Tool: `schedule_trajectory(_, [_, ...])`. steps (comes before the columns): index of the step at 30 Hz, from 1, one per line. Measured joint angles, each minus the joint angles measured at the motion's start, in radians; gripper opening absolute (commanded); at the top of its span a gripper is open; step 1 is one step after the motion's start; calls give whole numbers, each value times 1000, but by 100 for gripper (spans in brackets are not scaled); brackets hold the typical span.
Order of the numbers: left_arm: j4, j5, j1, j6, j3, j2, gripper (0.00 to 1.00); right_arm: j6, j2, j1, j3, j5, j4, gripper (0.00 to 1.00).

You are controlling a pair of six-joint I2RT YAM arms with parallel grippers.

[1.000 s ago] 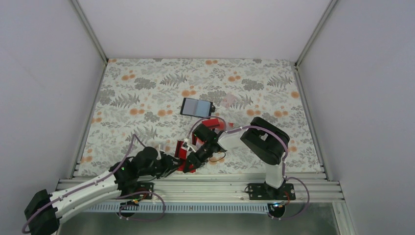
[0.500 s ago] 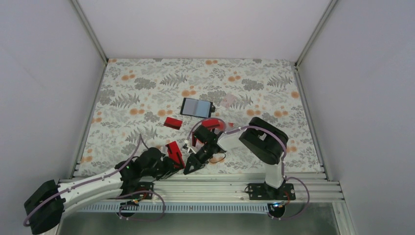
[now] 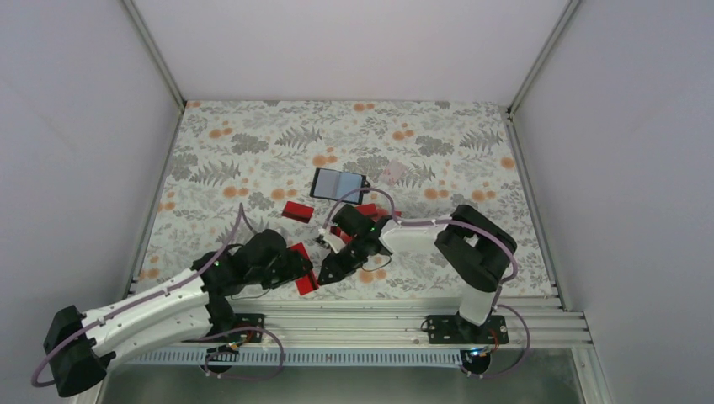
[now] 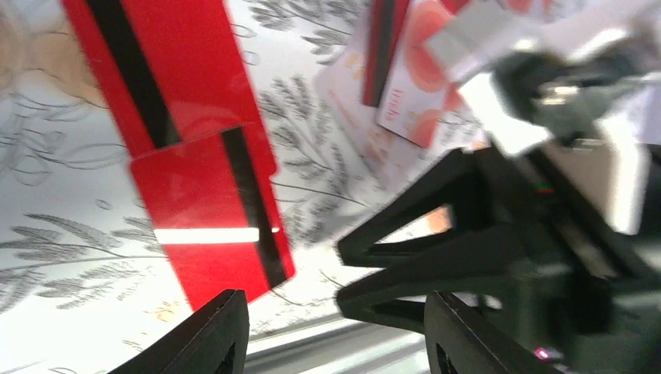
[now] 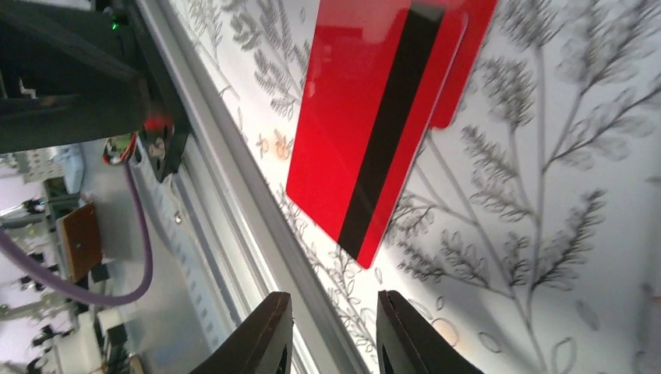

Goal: Put the credit cards into the card holder

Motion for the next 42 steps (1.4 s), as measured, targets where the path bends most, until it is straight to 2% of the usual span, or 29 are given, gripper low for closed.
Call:
schedule_trajectory(3, [-8, -10, 36, 61, 0, 68, 58, 6, -6, 0, 25, 58, -22, 36])
schedule_trajectory(8, [35, 4, 129, 202, 11, 317, 60, 64, -84, -2, -37, 130, -33, 45])
schedule_trajectory(13, [41, 14, 158, 344, 121, 511, 62, 116, -221, -2, -135, 145, -41, 47])
schedule_trajectory(21, [47, 26, 190, 499, 180, 526, 63, 202, -409, -2, -269, 146, -38, 48])
schedule_trajectory(27, [64, 62, 201, 584, 179, 603, 63, 302, -474, 2, -371, 147, 16, 51])
schedule_trajectory(38, [98, 134, 200, 589, 127, 556, 63, 564, -501, 121, -487, 191, 231, 64])
schedule_trajectory(42, [98, 134, 189, 579, 127, 556, 63, 637, -471, 166, -487, 228, 278, 65])
